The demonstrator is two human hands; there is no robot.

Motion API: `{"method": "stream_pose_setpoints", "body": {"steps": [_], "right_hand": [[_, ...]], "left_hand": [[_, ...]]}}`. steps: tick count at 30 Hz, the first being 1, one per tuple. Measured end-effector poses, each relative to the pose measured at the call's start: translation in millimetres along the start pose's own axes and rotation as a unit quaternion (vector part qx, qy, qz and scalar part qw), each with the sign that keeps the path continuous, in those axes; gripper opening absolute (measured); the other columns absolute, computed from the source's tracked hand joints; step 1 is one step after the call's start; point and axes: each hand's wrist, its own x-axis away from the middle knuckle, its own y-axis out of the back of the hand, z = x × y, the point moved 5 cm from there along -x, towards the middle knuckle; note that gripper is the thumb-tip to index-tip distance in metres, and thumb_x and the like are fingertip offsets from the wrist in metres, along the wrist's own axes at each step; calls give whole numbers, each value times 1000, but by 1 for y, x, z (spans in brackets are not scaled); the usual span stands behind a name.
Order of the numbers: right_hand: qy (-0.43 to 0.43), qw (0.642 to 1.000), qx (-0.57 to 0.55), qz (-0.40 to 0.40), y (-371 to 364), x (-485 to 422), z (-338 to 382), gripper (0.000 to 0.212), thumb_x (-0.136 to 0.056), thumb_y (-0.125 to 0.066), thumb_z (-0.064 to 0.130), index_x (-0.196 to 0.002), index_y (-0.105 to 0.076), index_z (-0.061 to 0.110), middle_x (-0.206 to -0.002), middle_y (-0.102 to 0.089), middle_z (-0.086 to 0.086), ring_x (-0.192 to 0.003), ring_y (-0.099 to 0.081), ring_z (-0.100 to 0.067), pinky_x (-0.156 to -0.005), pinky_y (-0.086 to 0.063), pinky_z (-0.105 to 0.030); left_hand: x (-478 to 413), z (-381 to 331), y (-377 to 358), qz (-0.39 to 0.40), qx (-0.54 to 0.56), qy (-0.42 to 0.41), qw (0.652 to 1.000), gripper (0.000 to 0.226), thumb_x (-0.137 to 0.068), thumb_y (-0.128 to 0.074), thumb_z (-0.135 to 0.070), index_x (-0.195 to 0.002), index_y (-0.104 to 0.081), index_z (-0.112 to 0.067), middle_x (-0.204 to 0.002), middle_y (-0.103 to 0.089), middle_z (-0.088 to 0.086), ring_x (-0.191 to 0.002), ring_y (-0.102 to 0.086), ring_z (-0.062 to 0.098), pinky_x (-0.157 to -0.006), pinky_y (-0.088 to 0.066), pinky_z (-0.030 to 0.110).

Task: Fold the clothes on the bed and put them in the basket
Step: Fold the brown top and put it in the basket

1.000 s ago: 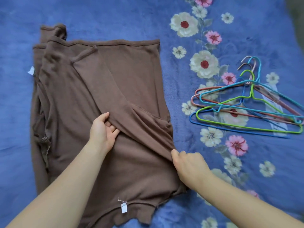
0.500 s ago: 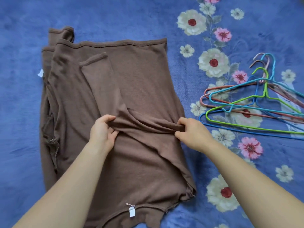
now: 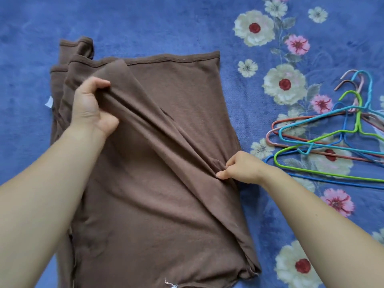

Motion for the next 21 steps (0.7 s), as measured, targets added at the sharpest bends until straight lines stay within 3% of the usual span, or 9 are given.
{"method": "stream_pose_setpoints", "body": {"steps": [3,5,8,10,12,15,16,18,21], "right_hand": [[-32,999,-16,41,2,-4,5,46,-77,-78,31,-51,-44,15,-57,-43,0,-64,-47,-18,-61,-51,-32],[-45,997,-3,57,4,-9,6,42,-77,-79,31,-56,-46,15,-62,-44,0,-69,-49,-19,-68,-55,-36],[-50,996,14,76,4,-12,6,40,-73,-81,32,-57,-48,16,-64,-45,1,-70,-49,-17,-70,-57,-37],[-54,994,4,92,4,-13,7,40,-70,-83,37,-58,-51,16,-68,-46,3,-73,-50,-15,-68,-57,-36],[-61,991,-38,114,8,-9,6,38,-69,-83,45,-68,-64,12,-80,-54,2,-84,-54,-14,-65,-55,-32],[-67,982,-132,117,18,-5,-3,32,-74,-81,39,-91,-75,12,-91,-62,0,-89,-58,-16,-64,-54,-30],[-69,979,-160,107,20,-4,-7,27,-77,-80,33,-93,-75,11,-89,-64,-2,-86,-59,-16,-64,-54,-30],[-73,974,-202,73,22,-5,-15,21,-81,-76,21,-94,-75,5,-82,-67,-5,-79,-61,-17,-64,-54,-30],[-62,968,-242,3,14,-4,-21,8,-82,-72,13,-78,-71,5,-73,-62,-10,-71,-59,-20,-69,-53,-34]], "left_hand": [[-8,-18,15,4,24,-16,1000,47,-47,-58,2,-93,-63,-11,-109,-66,7,-100,-67,25,-93,-53,37],[-20,-17,32,-18,0,9,1000,68,-26,-64,-1,-94,-63,-10,-115,-68,7,-105,-68,24,-91,-54,35],[-35,-13,59,-77,-47,29,995,81,-6,-66,0,-86,-65,-8,-101,-73,7,-95,-71,22,-85,-56,34],[-38,-19,60,-74,-33,13,997,78,-12,-63,2,-89,-65,-8,-93,-73,6,-93,-72,21,-81,-57,33],[-42,-25,60,-79,-14,-5,997,67,-31,-59,9,-94,-64,-9,-99,-72,7,-97,-71,21,-77,-58,31],[-48,-28,70,-128,-134,-39,982,44,-73,-47,14,-102,-57,-18,-113,-67,7,-103,-68,19,-84,-57,30],[-48,-30,75,-157,-214,-75,961,36,-83,-50,7,-106,-54,-20,-110,-65,3,-105,-65,18,-88,-55,26],[-32,-32,76,-208,-382,-179,883,39,-84,-59,-10,-119,-45,-18,-103,-54,-4,-105,-59,17,-91,-47,16],[15,-11,62,-221,-531,-311,757,62,-79,-61,-23,-135,-39,-10,-132,-40,11,-124,-42,31,-108,-28,27]]}}
